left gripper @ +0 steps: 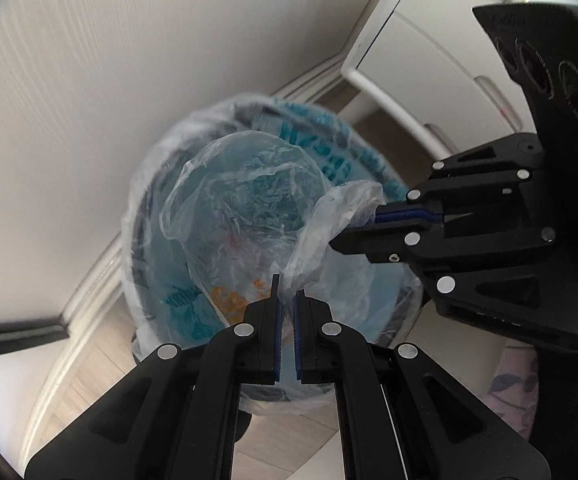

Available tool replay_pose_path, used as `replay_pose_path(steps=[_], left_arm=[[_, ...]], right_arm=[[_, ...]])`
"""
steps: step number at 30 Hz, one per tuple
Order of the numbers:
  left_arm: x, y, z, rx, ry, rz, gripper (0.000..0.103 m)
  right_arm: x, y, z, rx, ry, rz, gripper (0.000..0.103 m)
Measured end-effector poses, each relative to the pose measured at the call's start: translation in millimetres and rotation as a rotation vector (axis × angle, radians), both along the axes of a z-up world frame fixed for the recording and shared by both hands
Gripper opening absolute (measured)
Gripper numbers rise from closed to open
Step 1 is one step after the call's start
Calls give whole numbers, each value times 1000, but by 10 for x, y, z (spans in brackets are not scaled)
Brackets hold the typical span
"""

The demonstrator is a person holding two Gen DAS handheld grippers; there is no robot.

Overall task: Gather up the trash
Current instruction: 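Carry the clear bag over the bin and open the left gripper, then move both tools back to the clear water bottle with green label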

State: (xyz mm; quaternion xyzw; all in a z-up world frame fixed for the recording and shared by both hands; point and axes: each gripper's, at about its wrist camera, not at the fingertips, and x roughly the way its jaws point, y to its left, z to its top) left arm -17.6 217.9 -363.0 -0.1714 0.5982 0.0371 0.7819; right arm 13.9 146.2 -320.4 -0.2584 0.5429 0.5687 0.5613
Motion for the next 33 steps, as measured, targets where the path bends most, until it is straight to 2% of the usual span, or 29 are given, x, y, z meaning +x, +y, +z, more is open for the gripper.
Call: replay_pose_path(steps=[1,7,9,10,12,13,14,15,16,17,18,19,23,25,28,33], left_arm=[[-33,9,-34,-3,4,2,3],[-165,61,-194,-11,30,12,4],[-181,73,-231,1,33,12,6],[-198,83,-229,6,32,17,13],[-238,107,-214,16,27,29,21],[-258,122,-195,24,23,35,27],[-279,137,-169,32,17,40,36],[-302,154,-127,43,10,48,42],[-317,164,-97,52,2,52,54],[-336,179,-47,63,-10,56,68],[-356,191,8,77,-22,63,76],[-378,211,92,100,-41,70,89],[-423,245,389,154,-92,84,97],[-424,253,562,171,-124,85,97],[-387,233,842,201,-172,74,97],[-212,12,1287,242,-248,6,97]], right_arm=[[-12,53,-103,-7,-1,5,6],[-68,123,-281,-29,-39,34,6],[-82,123,-315,-34,-60,37,6],[-86,121,-326,-40,-74,39,8],[-43,110,-417,-38,-96,29,31],[-33,96,-391,-32,-106,19,54],[-13,77,-344,-16,-113,4,65],[15,75,-313,-6,-113,-6,67],[37,56,-260,4,-118,-20,70],[56,32,-200,16,-127,-35,77],[61,4,-129,28,-135,-47,83],[77,-24,-56,43,-145,-63,92],[145,-190,293,111,-156,-126,92],[172,-309,461,149,-157,-148,92],[202,-495,910,221,-172,-182,92],[320,-833,1506,337,-205,-261,92]])
